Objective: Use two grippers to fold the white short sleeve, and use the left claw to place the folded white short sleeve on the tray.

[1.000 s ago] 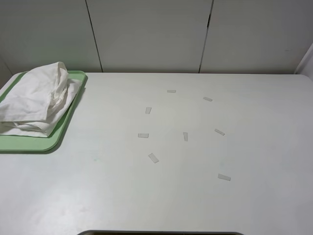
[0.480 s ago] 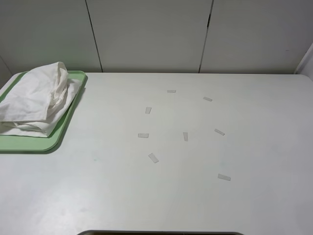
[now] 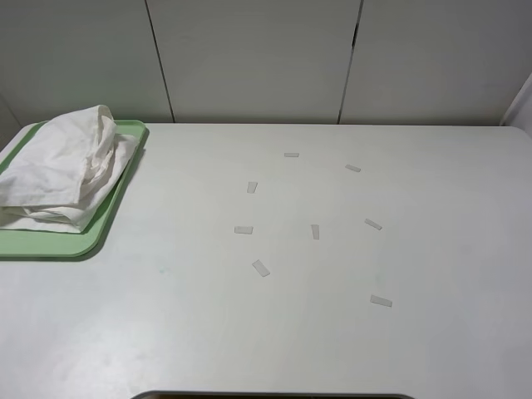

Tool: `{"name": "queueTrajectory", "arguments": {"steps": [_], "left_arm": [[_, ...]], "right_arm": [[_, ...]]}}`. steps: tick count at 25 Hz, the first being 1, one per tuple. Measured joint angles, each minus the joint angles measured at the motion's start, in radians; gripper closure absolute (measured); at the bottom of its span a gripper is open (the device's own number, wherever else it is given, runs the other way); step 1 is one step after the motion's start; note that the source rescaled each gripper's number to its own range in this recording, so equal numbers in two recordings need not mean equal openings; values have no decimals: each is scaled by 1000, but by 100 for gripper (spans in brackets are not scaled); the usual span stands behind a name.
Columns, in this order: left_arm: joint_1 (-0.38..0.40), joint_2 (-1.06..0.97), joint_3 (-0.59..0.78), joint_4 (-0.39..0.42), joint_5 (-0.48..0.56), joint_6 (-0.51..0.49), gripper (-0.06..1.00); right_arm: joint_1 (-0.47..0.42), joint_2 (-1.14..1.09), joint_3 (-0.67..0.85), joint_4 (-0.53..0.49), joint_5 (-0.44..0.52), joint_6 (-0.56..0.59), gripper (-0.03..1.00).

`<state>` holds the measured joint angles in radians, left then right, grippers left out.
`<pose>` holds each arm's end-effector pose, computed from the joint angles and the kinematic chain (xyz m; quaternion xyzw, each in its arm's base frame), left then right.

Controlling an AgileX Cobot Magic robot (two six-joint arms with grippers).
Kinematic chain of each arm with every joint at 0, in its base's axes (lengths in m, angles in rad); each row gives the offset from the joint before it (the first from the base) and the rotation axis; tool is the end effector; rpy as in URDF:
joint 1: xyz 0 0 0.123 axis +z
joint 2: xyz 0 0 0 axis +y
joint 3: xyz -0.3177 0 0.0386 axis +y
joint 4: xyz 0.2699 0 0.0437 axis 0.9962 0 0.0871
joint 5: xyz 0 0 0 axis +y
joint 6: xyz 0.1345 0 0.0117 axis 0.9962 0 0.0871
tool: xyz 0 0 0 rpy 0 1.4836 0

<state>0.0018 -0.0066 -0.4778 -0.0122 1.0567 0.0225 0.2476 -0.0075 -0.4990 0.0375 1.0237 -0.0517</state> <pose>0.0200 -0.0014 0.2609 0.0090 0.8562 0.0002 0.5166 0.0178 0.0090 0.2721 -0.1259 0.8321 0.0714 0.5355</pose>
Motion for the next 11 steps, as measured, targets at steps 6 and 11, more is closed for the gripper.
{"name": "queueTrajectory", "arguments": {"steps": [6, 11], "left_arm": [[0, 0, 0, 0, 0, 0, -5], [0, 0, 0, 0, 0, 0, -5]], "right_arm": [[0, 0, 0, 0, 0, 0, -3], [0, 0, 0, 0, 0, 0, -3]]}}
